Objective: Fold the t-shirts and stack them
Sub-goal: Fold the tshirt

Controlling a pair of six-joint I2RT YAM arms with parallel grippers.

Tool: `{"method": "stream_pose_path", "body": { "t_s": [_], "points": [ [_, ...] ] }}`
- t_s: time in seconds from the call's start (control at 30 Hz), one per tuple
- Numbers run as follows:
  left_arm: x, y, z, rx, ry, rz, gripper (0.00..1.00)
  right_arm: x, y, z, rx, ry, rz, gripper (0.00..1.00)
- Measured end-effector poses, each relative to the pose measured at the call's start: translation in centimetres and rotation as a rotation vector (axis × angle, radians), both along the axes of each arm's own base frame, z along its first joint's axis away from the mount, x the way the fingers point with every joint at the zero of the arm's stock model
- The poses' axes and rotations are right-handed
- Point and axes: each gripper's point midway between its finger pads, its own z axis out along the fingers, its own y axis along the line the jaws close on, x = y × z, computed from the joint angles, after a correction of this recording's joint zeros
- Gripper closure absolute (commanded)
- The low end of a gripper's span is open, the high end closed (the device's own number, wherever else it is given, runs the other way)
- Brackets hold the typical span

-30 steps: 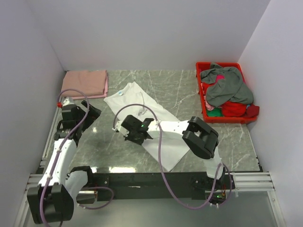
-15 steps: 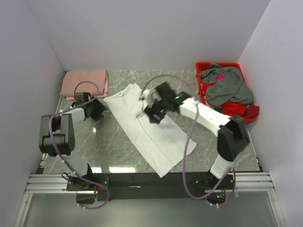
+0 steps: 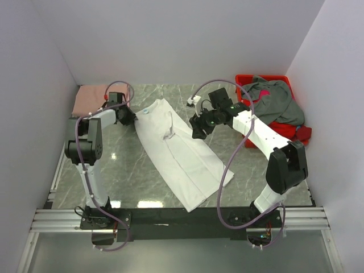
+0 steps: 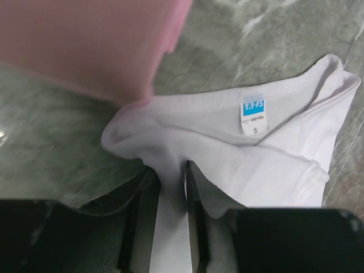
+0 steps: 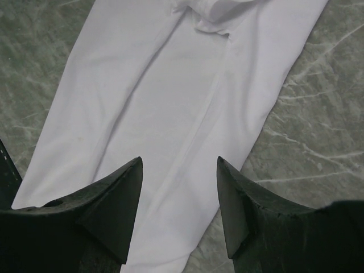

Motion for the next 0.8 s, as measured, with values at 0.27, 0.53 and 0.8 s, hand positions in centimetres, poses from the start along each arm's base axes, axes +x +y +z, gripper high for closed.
{"method": "stream_pose_path", "body": {
  "t_s": [0.27,0.53,0.8],
  "points": [
    [6.6,-4.4,0.3,0.047,0.011,-0.156,0.69,0.5,-0.5,-2.3,-0.025,0.060,-0.019,0.38],
    [8.8,-6.2,1.0,0.105,0.017,-0.231,0.40,1.4,-0.5,-3.2,-0.038,0.084,-0.036,0.38],
    [7.6,1.4,1.5,0.262,0.088,-0.123,0.40,3.0,-1.1,-4.3,-0.038,0.136,-0.111,0.38]
  ]
}}
